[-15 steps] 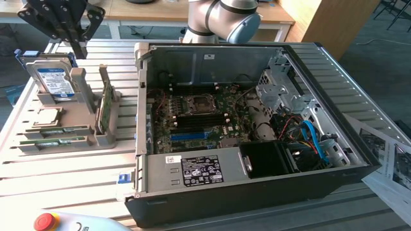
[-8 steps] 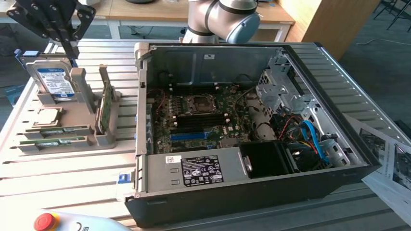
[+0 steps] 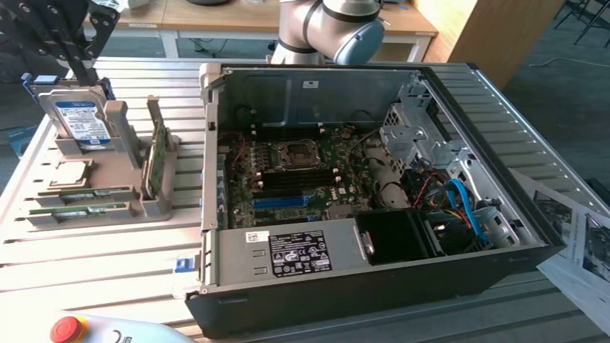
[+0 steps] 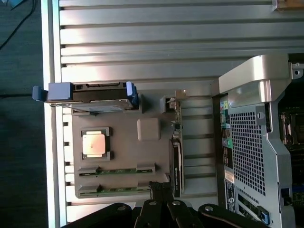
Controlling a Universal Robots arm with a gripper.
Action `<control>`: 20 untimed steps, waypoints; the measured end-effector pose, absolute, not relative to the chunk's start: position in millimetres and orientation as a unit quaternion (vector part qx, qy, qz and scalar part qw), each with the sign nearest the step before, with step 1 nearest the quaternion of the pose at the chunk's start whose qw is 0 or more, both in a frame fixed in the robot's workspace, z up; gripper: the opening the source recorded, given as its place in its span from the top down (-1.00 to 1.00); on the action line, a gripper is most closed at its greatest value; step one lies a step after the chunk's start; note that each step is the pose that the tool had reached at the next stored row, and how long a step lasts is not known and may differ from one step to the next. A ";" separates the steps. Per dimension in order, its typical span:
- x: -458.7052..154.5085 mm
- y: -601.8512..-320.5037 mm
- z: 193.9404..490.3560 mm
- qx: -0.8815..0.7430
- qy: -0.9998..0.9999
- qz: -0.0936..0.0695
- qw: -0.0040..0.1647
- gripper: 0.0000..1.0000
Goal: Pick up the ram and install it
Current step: 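Reach for the ram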
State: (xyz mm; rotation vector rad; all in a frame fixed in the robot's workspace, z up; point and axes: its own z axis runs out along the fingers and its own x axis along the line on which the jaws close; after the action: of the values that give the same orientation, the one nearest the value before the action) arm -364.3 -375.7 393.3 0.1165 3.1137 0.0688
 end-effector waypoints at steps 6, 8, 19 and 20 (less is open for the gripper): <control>-378.9 -374.7 393.3 0.037 0.999 0.022 0.012 0.79; -383.7 -374.4 393.3 0.037 0.999 0.022 0.012 0.79; -402.5 -373.3 393.3 0.037 0.999 0.022 0.012 0.79; -402.6 -373.3 393.3 0.037 0.999 0.022 0.012 0.79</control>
State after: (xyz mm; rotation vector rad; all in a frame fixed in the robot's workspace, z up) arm -402.6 -373.3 393.3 0.1164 3.1138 0.0688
